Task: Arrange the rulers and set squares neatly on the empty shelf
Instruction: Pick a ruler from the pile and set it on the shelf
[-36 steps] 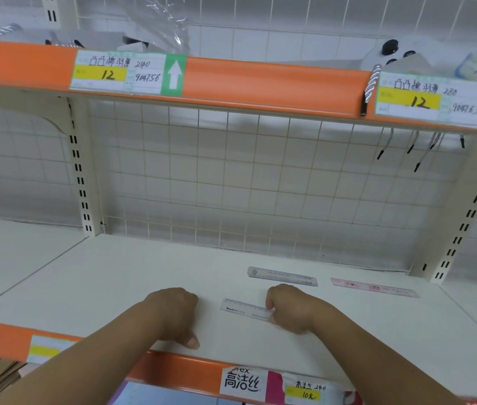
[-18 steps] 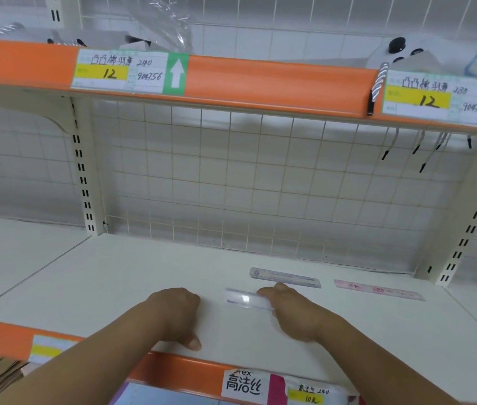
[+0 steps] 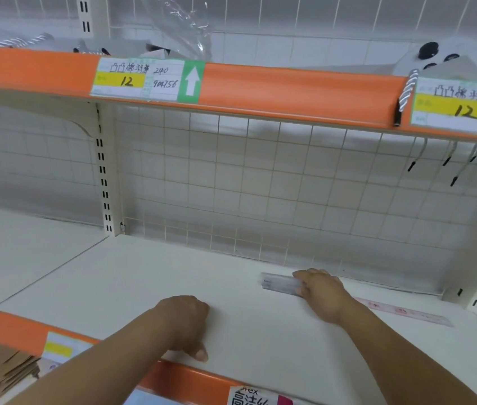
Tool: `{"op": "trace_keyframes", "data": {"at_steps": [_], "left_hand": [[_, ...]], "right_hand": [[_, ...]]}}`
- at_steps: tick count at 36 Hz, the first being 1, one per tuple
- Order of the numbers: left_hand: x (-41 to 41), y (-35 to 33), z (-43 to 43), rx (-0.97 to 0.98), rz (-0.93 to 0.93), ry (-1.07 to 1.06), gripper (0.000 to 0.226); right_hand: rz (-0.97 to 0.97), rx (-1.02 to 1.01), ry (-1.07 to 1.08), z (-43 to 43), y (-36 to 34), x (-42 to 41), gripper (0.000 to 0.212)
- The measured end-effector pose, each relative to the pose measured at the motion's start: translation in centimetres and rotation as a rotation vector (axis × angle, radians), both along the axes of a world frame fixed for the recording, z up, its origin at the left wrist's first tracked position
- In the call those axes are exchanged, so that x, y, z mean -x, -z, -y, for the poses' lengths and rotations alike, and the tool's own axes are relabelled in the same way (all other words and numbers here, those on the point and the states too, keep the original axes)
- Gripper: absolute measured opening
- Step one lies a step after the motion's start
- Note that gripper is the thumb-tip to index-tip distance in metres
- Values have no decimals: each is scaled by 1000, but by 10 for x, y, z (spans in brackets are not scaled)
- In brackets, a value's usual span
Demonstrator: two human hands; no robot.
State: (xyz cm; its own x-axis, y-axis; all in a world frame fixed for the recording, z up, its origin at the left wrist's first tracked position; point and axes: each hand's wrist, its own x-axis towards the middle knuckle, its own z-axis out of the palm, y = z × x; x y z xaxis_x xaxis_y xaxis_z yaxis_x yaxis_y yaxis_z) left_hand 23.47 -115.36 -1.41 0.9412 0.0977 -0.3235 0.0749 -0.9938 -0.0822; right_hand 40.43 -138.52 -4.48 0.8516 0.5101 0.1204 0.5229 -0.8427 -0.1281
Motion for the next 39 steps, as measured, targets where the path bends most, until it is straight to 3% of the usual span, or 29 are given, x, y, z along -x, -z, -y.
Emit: {"op": "trace_keyframes", "data": {"at_steps": [8, 15, 29, 39], "left_hand": [[-1, 0, 0, 11, -9, -22, 60], [-2, 1, 0, 6, -7, -41, 58], [-3, 3, 1, -19, -8, -42, 58], [-3, 3, 0, -9, -2, -43, 59]], "right_hand": [[8, 8, 34, -1, 12, -11, 20], [-30, 10, 58, 1, 15, -18, 30], [-93, 50, 64, 0, 15, -15, 27], [37, 91, 71, -5, 12, 0, 26]]}}
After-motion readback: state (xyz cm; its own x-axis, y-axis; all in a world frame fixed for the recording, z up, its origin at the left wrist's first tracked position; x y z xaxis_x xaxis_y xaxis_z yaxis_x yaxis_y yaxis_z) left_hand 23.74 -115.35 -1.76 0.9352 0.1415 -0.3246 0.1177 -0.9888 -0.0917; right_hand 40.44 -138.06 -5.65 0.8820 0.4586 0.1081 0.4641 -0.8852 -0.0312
